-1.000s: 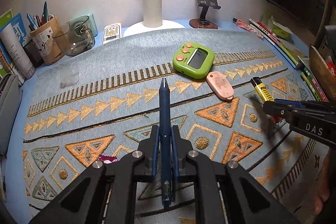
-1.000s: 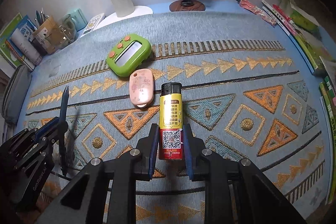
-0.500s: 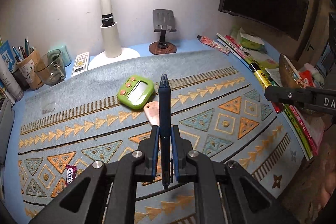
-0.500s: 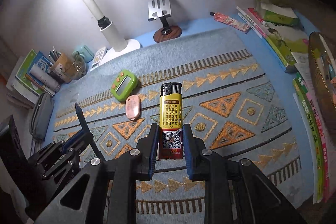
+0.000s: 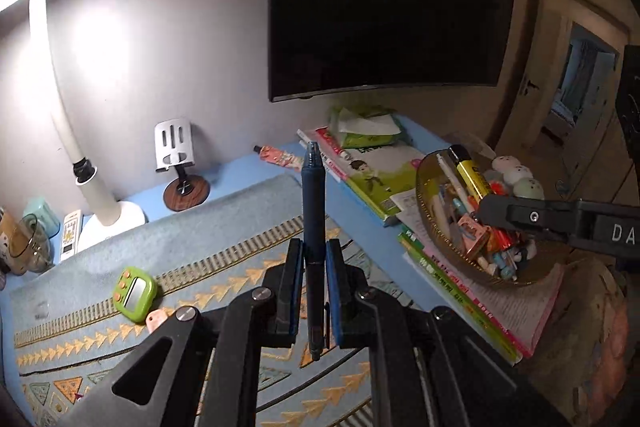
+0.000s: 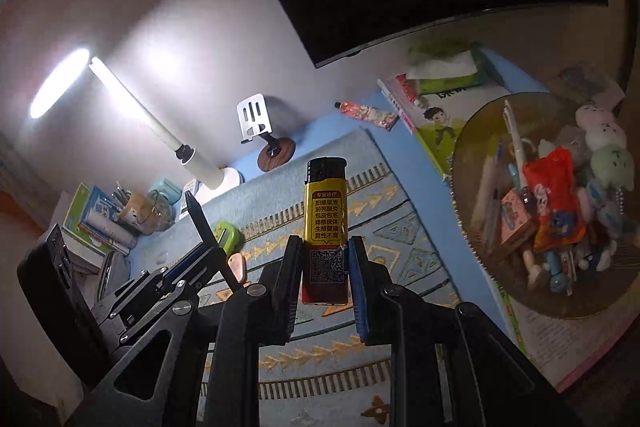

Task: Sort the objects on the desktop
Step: 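Carry the blue pen with the left tool while the right tool carries the lighter to the plate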

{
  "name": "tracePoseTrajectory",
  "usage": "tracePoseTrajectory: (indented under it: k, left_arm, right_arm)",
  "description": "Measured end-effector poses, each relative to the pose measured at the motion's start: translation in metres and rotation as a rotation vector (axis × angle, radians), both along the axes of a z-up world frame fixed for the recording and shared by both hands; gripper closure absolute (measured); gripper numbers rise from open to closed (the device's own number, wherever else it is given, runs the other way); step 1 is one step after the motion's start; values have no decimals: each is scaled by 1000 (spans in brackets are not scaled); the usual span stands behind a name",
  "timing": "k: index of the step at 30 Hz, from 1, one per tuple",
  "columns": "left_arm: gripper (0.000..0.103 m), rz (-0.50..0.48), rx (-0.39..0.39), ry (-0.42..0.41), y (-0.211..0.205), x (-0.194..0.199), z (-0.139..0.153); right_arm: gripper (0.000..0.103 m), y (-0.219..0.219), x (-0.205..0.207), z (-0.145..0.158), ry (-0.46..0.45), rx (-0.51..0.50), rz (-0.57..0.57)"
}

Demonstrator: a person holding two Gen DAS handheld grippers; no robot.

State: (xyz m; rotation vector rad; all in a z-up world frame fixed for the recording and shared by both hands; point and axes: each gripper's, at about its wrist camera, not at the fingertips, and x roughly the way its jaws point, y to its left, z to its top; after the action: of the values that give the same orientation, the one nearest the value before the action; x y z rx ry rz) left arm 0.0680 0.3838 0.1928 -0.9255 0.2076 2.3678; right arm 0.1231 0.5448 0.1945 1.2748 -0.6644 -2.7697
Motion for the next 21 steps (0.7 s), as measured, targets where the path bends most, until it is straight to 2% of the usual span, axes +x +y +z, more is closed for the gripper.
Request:
tracePoseTrajectory:
  k: [7, 12, 17, 21]
  left_arm:
    - [94, -119, 13, 37, 85, 3, 13]
    - [94, -181, 29, 12, 138, 1, 4]
    - [94, -212, 38, -30, 177, -1, -12]
    - [94, -214, 31, -68, 196, -5, -26]
  right_arm:
    - [80, 82, 19, 13, 38, 17, -133]
    - [80, 149, 33, 16, 38, 49, -254]
    - [80, 200, 46, 3, -4, 70, -353]
    - [80, 225, 46, -16, -51, 49, -382]
